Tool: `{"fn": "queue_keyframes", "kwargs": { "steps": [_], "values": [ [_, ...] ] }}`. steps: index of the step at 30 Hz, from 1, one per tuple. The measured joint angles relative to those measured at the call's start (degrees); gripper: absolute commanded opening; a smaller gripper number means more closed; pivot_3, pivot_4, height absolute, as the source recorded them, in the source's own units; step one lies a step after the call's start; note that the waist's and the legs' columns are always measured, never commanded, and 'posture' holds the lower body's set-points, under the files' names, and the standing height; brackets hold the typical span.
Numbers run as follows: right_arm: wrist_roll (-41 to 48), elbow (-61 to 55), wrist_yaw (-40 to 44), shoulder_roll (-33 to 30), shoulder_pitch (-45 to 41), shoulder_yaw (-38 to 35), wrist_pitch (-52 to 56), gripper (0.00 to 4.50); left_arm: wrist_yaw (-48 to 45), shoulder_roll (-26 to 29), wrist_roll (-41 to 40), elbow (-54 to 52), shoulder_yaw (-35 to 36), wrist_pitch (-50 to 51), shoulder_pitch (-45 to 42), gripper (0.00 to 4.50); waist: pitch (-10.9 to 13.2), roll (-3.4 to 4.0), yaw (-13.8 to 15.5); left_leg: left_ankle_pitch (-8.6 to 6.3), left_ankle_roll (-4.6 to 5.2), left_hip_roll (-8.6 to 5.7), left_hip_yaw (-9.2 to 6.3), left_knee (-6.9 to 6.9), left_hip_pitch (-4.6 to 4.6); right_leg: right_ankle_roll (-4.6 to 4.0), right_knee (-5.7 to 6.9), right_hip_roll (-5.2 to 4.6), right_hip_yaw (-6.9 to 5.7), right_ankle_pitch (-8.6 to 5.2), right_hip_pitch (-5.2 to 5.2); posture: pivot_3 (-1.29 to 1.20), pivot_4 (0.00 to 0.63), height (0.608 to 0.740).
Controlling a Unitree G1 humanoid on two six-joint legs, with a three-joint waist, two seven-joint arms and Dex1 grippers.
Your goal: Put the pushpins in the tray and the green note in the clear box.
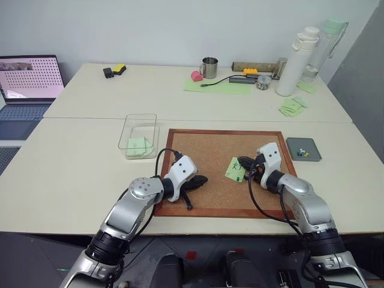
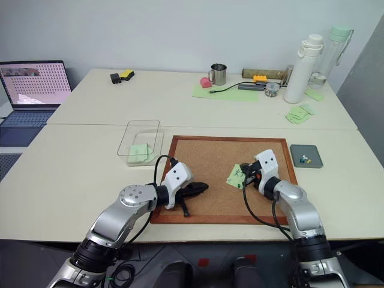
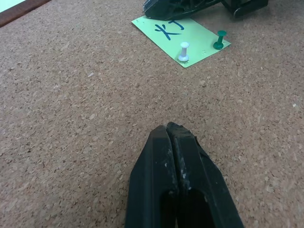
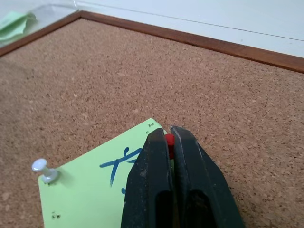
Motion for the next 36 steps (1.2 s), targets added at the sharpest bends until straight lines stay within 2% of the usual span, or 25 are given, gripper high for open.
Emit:
{"fn": "queue_keyframes", "kwargs": {
  "steps": [3,11,23,27,30,34,36],
  "values": [
    [2.2,-4.2,1.2,0.1,0.2,-0.2,1.6,0.01,0.2,0.1,0.4,0.0,-0.3,0.8,-0.3,0.00,0.0,0.02,0.0,0.00,0.00,0.00,-0.01,0.01,0.02,0.06,0.01,0.02,-0.01,-0.03,0.02,0.00,0.150,0.740],
    [3.7,-6.7,0.2,-0.3,1.4,-2.2,4.1,0.01,0.4,0.3,1.1,0.0,-0.7,0.8,-0.1,0.00,-0.2,0.17,0.0,0.00,0.00,0.00,0.03,0.00,0.09,0.10,0.01,0.02,0.04,-0.06,0.05,0.00,0.150,0.740],
    [8.7,-9.7,-1.3,-3.2,-0.7,-9.0,9.8,0.01,1.3,1.2,1.1,-1.6,-0.5,0.8,1.5,0.00,-0.3,0.27,-0.1,0.00,0.00,0.03,0.04,-0.06,0.13,0.08,-0.01,0.07,0.11,-0.08,0.05,0.00,0.150,0.740],
    [4.4,-0.2,-6.3,-8.5,-6.0,-14.0,7.3,0.01,1.3,1.6,1.1,-2.6,-0.5,0.8,2.6,0.00,-0.3,0.24,-0.1,0.00,0.01,-0.02,0.13,-0.06,0.14,0.04,-0.04,0.01,0.14,-0.05,0.05,0.00,0.150,0.740],
    [0.4,9.5,-7.5,-12.7,-7.9,-14.9,3.8,0.01,1.3,2.1,1.0,-3.4,-0.1,0.8,3.4,0.00,-0.3,0.24,-0.1,-0.01,0.02,-0.01,0.14,-0.14,0.19,-0.08,-0.04,0.05,0.14,-0.06,0.05,0.00,0.150,0.740],
    [-2.6,19.7,-7.1,-14.5,-9.0,-14.7,0.4,0.01,1.3,2.9,1.0,-3.9,0.1,1.0,3.8,0.00,-0.4,0.43,-0.4,-0.02,0.03,0.01,0.21,-0.27,0.32,-0.10,-0.02,0.10,0.26,-0.10,0.07,0.00,0.150,0.740],
    [-3.1,24.4,-6.0,-14.4,-10.8,-14.3,-1.1,0.49,1.3,2.9,1.0,-3.9,0.2,1.1,3.9,0.00,-0.4,0.52,-0.7,-0.02,0.03,0.00,0.23,-0.27,0.36,-0.03,-0.01,0.10,0.31,-0.14,0.09,0.00,0.150,0.740]
  ]
}}
